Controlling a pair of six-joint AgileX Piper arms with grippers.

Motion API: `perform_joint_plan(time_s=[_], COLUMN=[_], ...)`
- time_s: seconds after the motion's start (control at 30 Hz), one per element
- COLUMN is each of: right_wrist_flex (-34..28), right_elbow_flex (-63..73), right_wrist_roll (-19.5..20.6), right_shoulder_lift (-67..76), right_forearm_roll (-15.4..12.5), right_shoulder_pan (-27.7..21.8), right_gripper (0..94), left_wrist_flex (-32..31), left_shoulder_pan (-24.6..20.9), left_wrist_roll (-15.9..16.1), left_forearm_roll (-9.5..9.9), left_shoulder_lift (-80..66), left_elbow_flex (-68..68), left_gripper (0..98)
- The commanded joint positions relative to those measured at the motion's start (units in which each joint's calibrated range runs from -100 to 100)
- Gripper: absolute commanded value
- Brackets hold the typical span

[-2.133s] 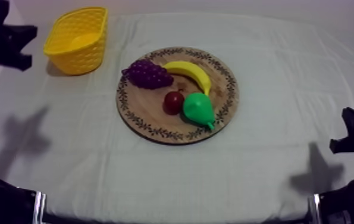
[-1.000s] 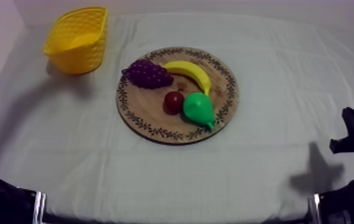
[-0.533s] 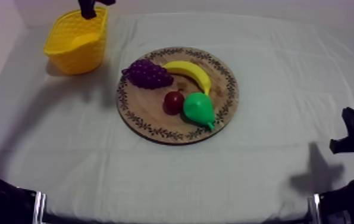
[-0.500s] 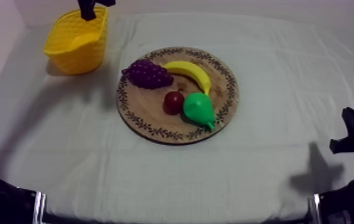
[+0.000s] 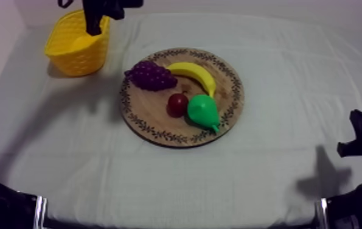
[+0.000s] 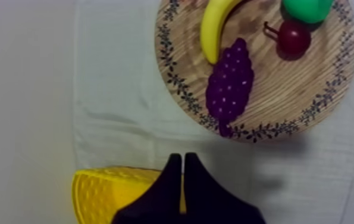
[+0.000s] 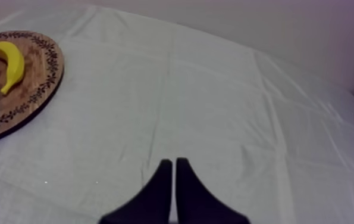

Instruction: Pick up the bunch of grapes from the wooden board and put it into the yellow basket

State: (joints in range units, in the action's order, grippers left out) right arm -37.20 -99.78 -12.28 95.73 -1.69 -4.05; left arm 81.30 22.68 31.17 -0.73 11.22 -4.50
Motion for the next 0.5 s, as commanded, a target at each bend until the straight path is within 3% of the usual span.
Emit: perform_joint_plan(time_s=[0.0, 0.13, 0.23, 0.47], right_wrist_flex=[0.02, 0.02, 0.02, 0.02], right_elbow_flex=[0.01, 0.01, 0.01, 0.01], right_wrist_roll=[-0.01, -0.01, -0.01, -0.01], right_shoulder_lift=[0.02, 0.02, 0.02, 0.02], right_forearm_roll=[0.01, 0.01, 0.01, 0.01], right_shoulder_pan=[-0.01, -0.01, -0.01, -0.01], right_gripper=[0.5, 0.5, 0.5, 0.5], left_wrist_flex=[-0.31, -1.2, -2.92, -7.12], left_shoulder_pan=[0.14, 0.53, 0.67, 1.5], left_wrist_roll=[-0.1, 0.04, -0.59, -2.46], left_forearm_roll=[0.14, 1.09, 1.92, 3.61], left_shoulder_lift=[-0.16, -0.54, -0.63, -0.2], left_elbow_flex=[0.84, 3.78, 6.35, 10.09], left_gripper=[9.4, 42.9, 60.8, 79.0])
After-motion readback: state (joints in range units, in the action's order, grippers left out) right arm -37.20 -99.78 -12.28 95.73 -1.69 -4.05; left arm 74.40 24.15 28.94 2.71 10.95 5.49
